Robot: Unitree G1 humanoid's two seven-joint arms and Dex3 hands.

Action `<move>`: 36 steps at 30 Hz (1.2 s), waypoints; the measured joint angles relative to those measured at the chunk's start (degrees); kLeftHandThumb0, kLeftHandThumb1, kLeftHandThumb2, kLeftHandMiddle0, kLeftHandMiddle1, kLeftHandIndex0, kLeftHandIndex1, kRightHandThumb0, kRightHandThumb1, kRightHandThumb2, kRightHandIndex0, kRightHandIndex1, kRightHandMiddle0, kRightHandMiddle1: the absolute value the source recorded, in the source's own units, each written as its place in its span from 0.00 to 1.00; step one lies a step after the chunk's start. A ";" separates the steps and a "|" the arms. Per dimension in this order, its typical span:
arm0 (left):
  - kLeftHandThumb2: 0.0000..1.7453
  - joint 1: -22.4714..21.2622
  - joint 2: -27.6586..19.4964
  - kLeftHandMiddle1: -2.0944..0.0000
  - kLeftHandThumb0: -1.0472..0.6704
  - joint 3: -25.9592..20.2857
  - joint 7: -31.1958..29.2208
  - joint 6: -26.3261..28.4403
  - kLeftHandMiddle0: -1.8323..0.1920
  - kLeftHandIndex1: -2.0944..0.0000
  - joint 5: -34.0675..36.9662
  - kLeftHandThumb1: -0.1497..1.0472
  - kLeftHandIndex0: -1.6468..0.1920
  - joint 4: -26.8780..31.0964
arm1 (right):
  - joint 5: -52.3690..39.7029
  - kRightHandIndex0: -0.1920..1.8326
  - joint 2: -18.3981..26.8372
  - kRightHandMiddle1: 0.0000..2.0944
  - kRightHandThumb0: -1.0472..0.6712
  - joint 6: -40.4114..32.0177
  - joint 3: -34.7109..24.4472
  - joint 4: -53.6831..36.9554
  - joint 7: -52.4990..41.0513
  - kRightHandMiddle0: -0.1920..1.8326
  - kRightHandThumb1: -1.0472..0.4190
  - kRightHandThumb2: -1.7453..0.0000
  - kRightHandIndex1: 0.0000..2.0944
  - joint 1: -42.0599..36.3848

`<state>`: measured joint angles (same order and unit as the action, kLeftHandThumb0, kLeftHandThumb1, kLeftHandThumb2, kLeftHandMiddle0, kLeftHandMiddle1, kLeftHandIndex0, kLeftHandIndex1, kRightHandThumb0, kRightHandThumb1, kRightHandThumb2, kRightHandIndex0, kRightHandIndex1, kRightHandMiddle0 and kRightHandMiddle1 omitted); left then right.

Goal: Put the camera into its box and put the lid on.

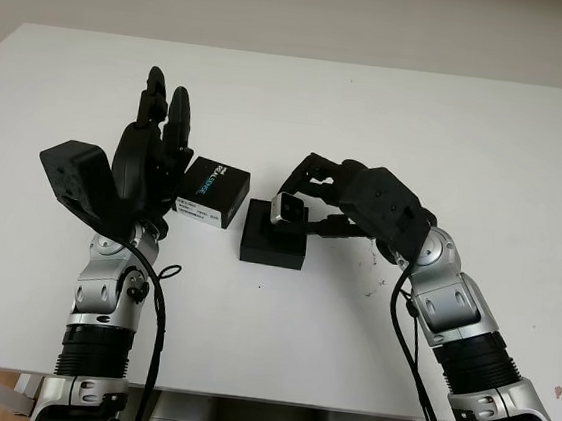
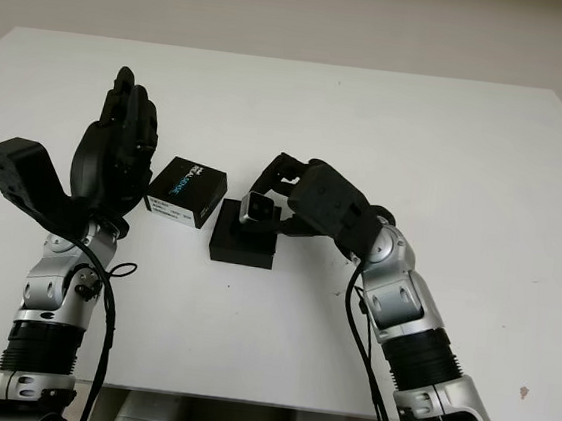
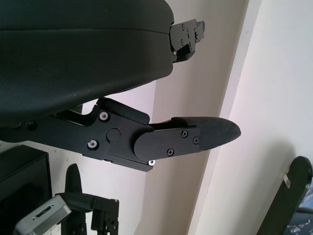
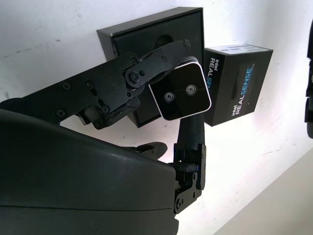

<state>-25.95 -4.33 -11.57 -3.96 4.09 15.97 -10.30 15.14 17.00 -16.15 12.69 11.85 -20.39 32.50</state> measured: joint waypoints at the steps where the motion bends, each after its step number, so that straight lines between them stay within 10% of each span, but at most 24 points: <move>1: 0.27 0.00 0.00 0.99 0.22 0.00 0.00 0.00 1.00 1.00 0.00 1.00 1.00 0.00 | 0.14 0.30 -0.12 0.89 0.37 -0.34 0.12 -0.13 0.00 0.24 0.08 0.97 0.02 -0.02; 23: 0.28 0.01 0.16 0.99 0.21 0.25 0.06 0.49 1.00 1.00 -0.24 1.00 1.00 0.57 | 1.84 0.31 -1.47 0.89 0.38 -9.41 2.26 -6.88 0.19 0.25 0.07 0.97 0.02 -2.89; 36: 0.26 0.20 0.29 1.00 0.21 0.24 -0.76 0.83 1.00 1.00 0.14 1.00 1.00 0.88 | 7.31 0.31 -0.40 0.88 0.38 -2.80 4.35 -4.65 4.31 0.26 0.06 0.97 0.02 -3.70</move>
<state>-25.75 -4.04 -11.34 -4.72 4.92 16.11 -9.42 22.45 16.61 -18.94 17.04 7.20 -16.08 28.80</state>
